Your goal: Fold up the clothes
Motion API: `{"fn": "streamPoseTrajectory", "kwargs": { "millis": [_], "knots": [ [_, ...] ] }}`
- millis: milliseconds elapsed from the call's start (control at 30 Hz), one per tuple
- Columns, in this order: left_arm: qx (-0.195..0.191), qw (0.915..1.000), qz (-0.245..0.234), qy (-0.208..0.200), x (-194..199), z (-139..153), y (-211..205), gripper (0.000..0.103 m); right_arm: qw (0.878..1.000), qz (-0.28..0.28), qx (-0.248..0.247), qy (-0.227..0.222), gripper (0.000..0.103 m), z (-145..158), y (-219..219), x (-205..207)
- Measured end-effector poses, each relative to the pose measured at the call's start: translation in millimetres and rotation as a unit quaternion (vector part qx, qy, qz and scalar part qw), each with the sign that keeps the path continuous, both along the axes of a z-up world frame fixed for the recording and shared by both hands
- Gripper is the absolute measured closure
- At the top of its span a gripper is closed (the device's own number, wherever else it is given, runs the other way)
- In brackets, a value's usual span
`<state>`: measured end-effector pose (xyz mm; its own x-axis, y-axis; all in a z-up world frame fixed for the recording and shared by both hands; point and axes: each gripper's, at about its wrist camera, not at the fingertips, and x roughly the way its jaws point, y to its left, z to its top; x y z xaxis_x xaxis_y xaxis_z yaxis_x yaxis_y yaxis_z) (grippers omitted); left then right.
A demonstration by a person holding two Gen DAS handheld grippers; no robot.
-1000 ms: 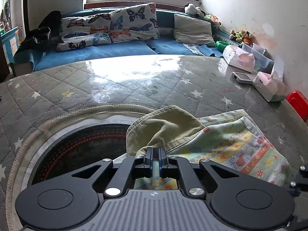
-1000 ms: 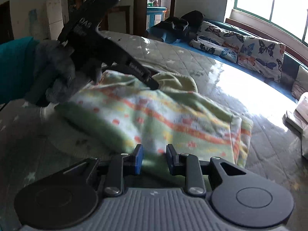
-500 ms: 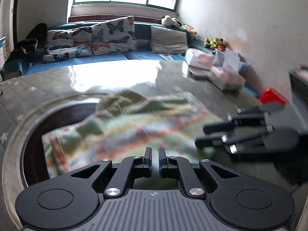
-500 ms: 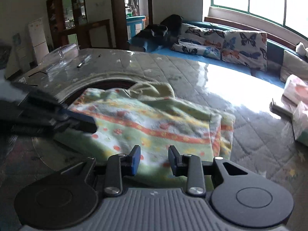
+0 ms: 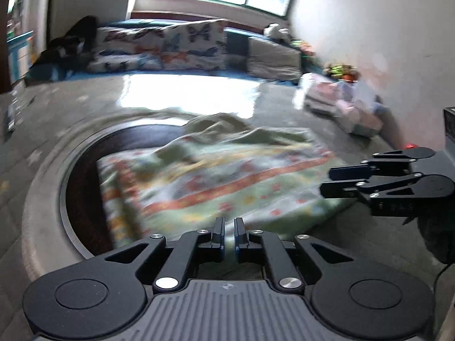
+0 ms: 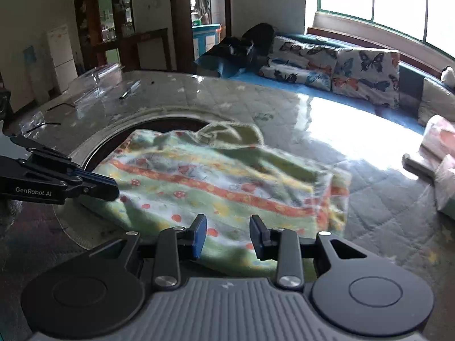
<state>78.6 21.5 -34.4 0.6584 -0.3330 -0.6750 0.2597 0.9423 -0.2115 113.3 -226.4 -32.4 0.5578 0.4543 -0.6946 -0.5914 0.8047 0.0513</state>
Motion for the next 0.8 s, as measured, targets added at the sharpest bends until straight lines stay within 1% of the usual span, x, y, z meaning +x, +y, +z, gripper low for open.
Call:
{"fn": "streamPoseTrajectory", "kwargs": {
  "millis": [100,233,367,467,533,633,700,800],
  "knots": [
    [-0.007,0.9997,0.02,0.01,-4,-5,16,0.093,1.0,0.0,0.003,0.009,0.07,-3,-2,4],
    [-0.029,0.9986,0.036,0.024,-2,-2,30,0.094,1.0,-0.002,0.0,-0.001,0.069,4,-4,10],
    [-0.023,0.9987,0.042,0.018,13,0,29,0.093,1.0,-0.02,0.01,-0.01,0.069,8,-3,34],
    [-0.015,0.9983,0.052,0.022,27,-6,31,0.094,0.999,-0.037,0.012,-0.004,0.069,2,-2,56],
    [-0.023,0.9977,0.057,0.028,34,-9,34,0.094,0.999,-0.053,0.008,0.002,0.07,-5,-5,68],
    [-0.02,0.9974,0.065,0.024,35,-4,38,0.094,0.997,-0.075,0.015,0.003,0.069,-8,-15,74],
    [-0.013,0.9966,0.08,0.018,34,-2,41,0.091,0.996,-0.087,0.019,-0.001,0.068,-6,-21,73],
    [-0.001,0.994,0.108,0.011,35,1,47,0.084,0.995,-0.1,0.015,-0.005,0.067,-6,-29,70]
  ]
}}
